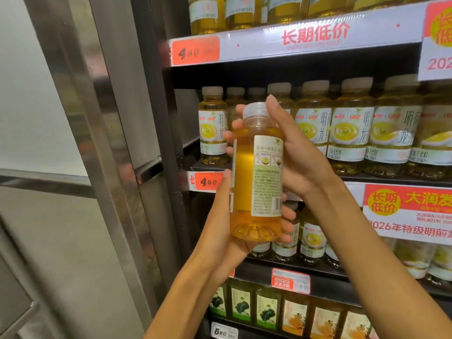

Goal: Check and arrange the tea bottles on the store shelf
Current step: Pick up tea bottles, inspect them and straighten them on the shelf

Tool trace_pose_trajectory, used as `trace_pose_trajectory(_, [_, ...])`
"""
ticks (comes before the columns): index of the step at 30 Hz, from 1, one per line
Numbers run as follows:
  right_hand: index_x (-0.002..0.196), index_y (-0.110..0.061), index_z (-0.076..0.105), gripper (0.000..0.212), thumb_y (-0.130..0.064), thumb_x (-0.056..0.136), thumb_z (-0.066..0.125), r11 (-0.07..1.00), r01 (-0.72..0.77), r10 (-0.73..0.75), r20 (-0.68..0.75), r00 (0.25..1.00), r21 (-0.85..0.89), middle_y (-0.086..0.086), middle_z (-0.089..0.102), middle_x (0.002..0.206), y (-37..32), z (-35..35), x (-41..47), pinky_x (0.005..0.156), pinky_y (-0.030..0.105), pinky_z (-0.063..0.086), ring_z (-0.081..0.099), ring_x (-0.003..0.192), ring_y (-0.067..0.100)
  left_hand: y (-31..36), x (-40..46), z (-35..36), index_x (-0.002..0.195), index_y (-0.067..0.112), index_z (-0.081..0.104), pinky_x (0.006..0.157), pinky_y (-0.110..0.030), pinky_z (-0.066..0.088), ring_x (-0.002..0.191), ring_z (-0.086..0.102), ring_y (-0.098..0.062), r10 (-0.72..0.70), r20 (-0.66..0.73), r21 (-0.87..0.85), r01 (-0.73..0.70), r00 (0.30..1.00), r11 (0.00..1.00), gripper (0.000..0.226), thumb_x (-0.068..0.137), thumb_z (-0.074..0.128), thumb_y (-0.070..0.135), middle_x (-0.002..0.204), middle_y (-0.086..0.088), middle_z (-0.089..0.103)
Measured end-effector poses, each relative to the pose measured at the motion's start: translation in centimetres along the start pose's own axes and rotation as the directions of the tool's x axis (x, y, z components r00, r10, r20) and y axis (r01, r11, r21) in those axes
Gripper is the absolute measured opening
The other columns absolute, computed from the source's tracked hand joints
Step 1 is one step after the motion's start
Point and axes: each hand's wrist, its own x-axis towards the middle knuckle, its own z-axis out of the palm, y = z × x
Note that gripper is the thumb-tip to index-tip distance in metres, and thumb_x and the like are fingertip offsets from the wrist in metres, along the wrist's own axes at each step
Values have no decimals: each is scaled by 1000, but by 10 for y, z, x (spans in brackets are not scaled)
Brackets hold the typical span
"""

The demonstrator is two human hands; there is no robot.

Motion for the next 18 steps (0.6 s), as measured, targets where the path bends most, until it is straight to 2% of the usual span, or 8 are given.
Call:
trace_pose_trajectory(2, [103,-15,66,34,-42,90,50,984,46,-60,-78,995,-172,3,73,89,-3,-2,-3,84,37,56,69,89,19,-2,0,-2,119,29,65,95,-46,51,101,68,-21,92,-140,220,-60,986,974,62,93,22,65,110,-9,71])
trace_pose_trajectory(4, [101,-16,65,29,-40,89,55,958,60,-107,-155,982,-280,2,74,89,-4,-3,-5,77,31,58,70,87,16,1,-2,-2,122,34,61,104,-51,42,113,63,-17,184,-176,318,-121,967,940,64,87,24,72,118,0,69])
trace_pose_trajectory(6, [104,-14,61,26,-36,92,56,960,51,-116,-226,967,-275,2,73,90,-2,-5,-6,73,27,57,69,86,14,0,-4,2,130,31,55,104,-47,42,117,60,-15,250,-151,397,-173,956,901,70,83,30,76,123,3,66])
trace_pose_trajectory(9, [103,-11,63,25,-33,94,55,972,22,-80,-242,967,-234,4,71,88,1,-4,-9,71,26,58,68,81,13,-5,-5,10,125,33,58,95,-36,50,109,64,-9,284,-155,448,-188,946,874,58,82,44,70,117,7,69])
trace_pose_trajectory(11, [106,-9,63,28,-32,94,55,981,6,-49,-223,974,-193,8,70,92,2,-4,-11,75,30,58,68,86,17,-7,-5,9,117,35,64,85,-33,56,98,69,-14,262,-166,369,-186,951,911,49,84,45,66,110,1,72])
trace_pose_trajectory(14, [118,-1,58,43,-33,91,56,990,-6,-24,-206,978,-143,19,65,107,4,-2,-13,84,34,55,64,96,24,-2,-8,7,122,21,63,62,-32,56,74,67,-22,115,-69,3,-115,991,993,58,86,43,62,93,-14,69])
trace_pose_trajectory(16, [121,-5,57,50,-38,84,57,998,-20,11,-166,986,-56,19,66,112,9,-1,-13,87,39,54,65,104,29,-1,-9,8,128,6,53,58,-30,54,70,64,-21,20,47,-196,-10,999,981,68,90,41,60,90,-16,64])
trace_pose_trajectory(18, [116,-10,57,45,-39,81,56,1000,-2,-1,-123,992,-24,12,71,102,11,-1,-13,90,42,54,68,100,27,-2,-10,5,122,1,55,60,-30,55,71,64,-22,-26,115,-222,51,993,974,70,91,39,62,89,-16,63])
